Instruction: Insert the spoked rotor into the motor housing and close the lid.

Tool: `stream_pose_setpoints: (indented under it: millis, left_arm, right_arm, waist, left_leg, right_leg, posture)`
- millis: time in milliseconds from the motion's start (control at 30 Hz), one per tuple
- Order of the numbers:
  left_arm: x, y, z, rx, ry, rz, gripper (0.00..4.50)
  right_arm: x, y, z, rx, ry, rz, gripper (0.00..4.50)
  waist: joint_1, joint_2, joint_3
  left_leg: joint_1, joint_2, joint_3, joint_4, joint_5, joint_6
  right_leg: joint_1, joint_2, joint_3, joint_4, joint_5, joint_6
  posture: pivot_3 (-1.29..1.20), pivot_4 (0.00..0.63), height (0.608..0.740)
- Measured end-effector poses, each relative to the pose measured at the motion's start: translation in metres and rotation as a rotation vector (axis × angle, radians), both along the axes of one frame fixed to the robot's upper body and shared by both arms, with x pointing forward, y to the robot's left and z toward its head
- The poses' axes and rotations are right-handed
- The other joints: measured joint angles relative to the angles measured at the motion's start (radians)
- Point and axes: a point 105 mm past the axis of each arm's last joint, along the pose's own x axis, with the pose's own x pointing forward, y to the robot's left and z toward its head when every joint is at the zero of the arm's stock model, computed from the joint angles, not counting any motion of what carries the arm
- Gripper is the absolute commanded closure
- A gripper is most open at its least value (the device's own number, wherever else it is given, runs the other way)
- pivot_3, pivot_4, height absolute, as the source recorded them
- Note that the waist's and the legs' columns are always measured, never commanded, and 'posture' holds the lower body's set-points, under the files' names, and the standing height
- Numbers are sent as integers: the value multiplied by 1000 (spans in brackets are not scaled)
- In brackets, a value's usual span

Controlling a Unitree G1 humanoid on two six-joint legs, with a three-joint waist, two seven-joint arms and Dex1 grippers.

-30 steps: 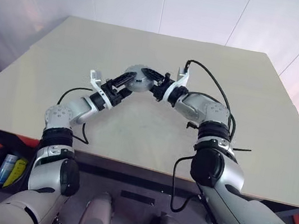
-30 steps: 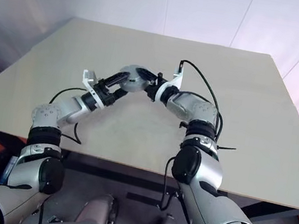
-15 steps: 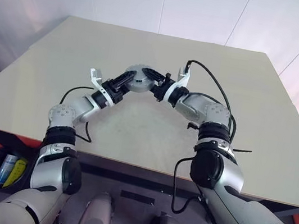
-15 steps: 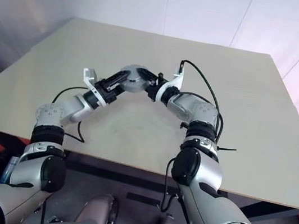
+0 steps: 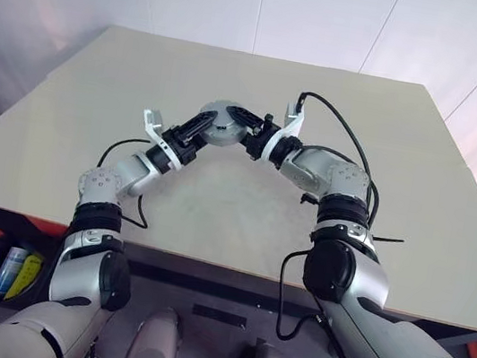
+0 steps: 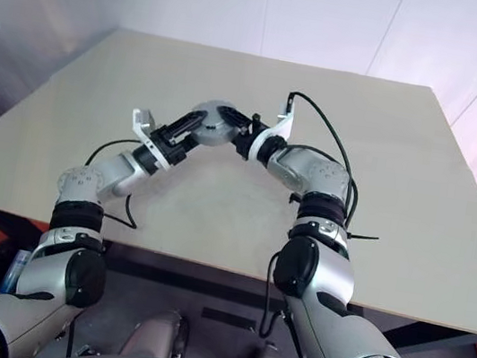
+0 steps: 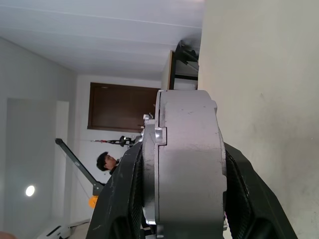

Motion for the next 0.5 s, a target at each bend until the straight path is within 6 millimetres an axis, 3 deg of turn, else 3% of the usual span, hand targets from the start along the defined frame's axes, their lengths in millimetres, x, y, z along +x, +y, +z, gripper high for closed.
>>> stream_pose_setpoints:
  millis: [333, 500]
  left_arm:
    - [-1, 0, 2, -13, -5, -3, 2212]
    - [-1, -1, 1, -2, -3, -4, 2212]
  right_arm:
    - [0, 1, 3, -21, -63, -9, 2433]
    - [-2, 1, 3, -39, -105, -9, 839]
  waist:
    - [0, 0, 0]
    - [0, 0, 0]
  left_leg:
    - [0, 0, 0, 0, 0, 0]
    - [0, 0, 0, 0, 0, 0]
  right_leg:
    - [0, 0, 0, 0, 0, 0]
    - [0, 0, 0, 0, 0, 0]
  posture:
    - [0, 0, 740]
    - [0, 0, 740]
